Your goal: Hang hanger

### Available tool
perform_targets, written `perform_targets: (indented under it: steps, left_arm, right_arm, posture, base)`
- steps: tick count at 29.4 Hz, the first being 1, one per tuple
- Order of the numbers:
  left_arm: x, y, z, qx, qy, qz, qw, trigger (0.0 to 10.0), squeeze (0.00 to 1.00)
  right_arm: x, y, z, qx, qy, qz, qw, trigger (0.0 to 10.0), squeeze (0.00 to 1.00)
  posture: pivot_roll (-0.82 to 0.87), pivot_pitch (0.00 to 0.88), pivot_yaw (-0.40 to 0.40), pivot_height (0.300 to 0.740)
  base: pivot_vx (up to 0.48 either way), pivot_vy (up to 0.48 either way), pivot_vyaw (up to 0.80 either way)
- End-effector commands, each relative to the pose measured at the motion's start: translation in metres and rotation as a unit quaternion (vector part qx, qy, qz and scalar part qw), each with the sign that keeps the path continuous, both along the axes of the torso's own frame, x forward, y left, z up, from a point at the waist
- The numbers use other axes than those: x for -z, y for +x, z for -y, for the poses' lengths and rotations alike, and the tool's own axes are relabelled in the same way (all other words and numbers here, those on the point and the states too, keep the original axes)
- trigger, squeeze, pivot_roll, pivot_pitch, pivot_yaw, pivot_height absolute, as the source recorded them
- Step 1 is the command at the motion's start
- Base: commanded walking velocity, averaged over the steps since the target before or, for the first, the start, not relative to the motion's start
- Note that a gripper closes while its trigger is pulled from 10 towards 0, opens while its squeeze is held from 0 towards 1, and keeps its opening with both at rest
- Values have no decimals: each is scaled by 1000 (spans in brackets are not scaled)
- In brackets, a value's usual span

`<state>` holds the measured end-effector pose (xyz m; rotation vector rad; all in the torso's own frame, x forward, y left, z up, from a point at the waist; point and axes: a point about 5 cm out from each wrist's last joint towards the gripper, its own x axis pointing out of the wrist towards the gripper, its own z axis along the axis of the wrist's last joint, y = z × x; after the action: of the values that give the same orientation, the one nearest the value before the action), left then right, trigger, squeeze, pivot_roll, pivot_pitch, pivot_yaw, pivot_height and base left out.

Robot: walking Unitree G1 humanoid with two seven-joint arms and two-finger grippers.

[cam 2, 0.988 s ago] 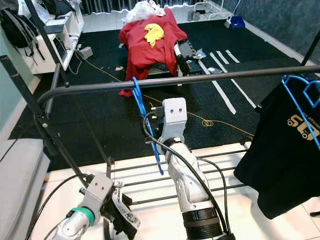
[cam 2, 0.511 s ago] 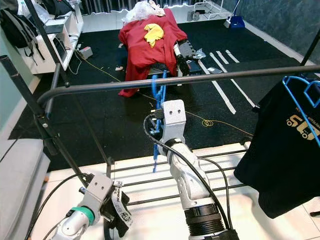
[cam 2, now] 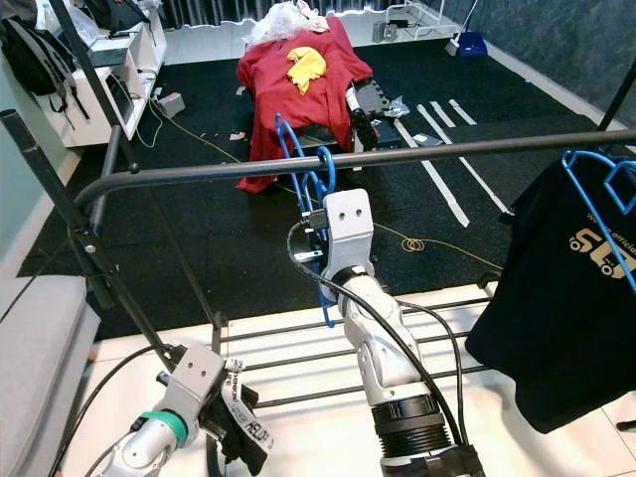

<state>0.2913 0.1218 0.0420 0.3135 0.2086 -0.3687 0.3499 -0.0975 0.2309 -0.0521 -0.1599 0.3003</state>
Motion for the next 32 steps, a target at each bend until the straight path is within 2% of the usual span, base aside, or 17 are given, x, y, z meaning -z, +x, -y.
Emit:
perform_targets:
  steps: [1,5,9,10,12,13,15,16,20,22,25,26,28,29,30,32]
  left_arm:
    - [7,-5,-4,-4,8,-14,1000,10000,0]
    - [7,-5,-4,-4,7,-14,1000,10000,0]
    - [8,-6,-3,-4,6,-14,1000,10000,0]
    - [7,-6,-3,-4,5,-14,1000,10000,0]
    - [7,-6,-3,-4,5,-14,1000,10000,0]
    - [5,-6,-2,-2,1,-10,1000,10000,0]
    - [-2,-3,0,2,-10,-1,1000,10000,0]
    - [-12,3,2,11,-21,10,1000,10000,0]
    - [-24,9,4,25,-30,23,999,10000,0]
    - [-24,9,4,25,-30,23,999,10000,0]
    - [-35,17,8,39,-34,37,998,10000,0]
    - [-39,18,10,44,-37,42,997,10000,0]
    - [-39,18,10,44,-37,42,997,10000,0]
    - [-47,20,12,56,-44,50,996,10000,0]
    - [-47,20,12,56,-44,50,996,10000,0]
    - [-54,20,12,73,-40,60,995,10000,0]
  right_arm:
    - [-6,-7,-1,-3,-6,19,1000,0,0]
    - [-11,-11,0,-5,-10,31,999,0,0]
    - [-21,-24,3,-14,-15,63,998,0,0]
    - [-23,-33,6,-22,-23,75,997,4118,0]
    - [-23,-33,6,-22,-23,75,997,4118,0]
    - [-20,-43,12,-24,-33,77,996,10000,0]
    - [-9,-58,26,-11,-56,66,996,10000,0]
    - [-1,-71,40,6,-84,56,995,10000,0]
    - [5,-82,52,30,-121,46,991,10000,0]
    - [5,-82,52,30,-121,46,991,10000,0]
    - [28,-95,69,52,-148,-5,988,10000,0]
    - [40,-102,72,46,-158,-30,986,10000,0]
    - [40,-102,72,46,-158,-30,986,10000,0]
    - [58,-119,75,14,-186,-72,980,10000,0]
    - [58,-119,75,14,-186,-72,980,10000,0]
    - [69,-135,76,-22,-193,-106,975,10000,0]
  posture:
    - [-281,129,120,740]
    - [-281,129,119,740]
    - [-283,130,118,740]
    - [-291,134,116,740]
    - [-291,134,116,740]
    - [-295,136,116,740]
    - [-305,140,118,740]
    - [-311,144,119,740]
    - [-330,149,123,740]
    - [-330,149,123,740]
    - [-353,152,133,740]
    - [-357,156,138,740]
    - [-357,156,138,740]
    - [-357,156,138,740]
    - [-357,156,138,740]
    - [-359,165,143,740]
  base:
    - [0,0,0]
    - [0,0,0]
    - [0,0,0]
    - [0,0,0]
    - [0,0,0]
    - [0,0,0]
    - [0,0,0]
    - [0,0,0]
    - [0,0,0]
    - [0,0,0]
    - [0,0,0]
    - [0,0,0]
    - [0,0,0]
    - [0,0,0]
    - [0,0,0]
    - [0,0,0]
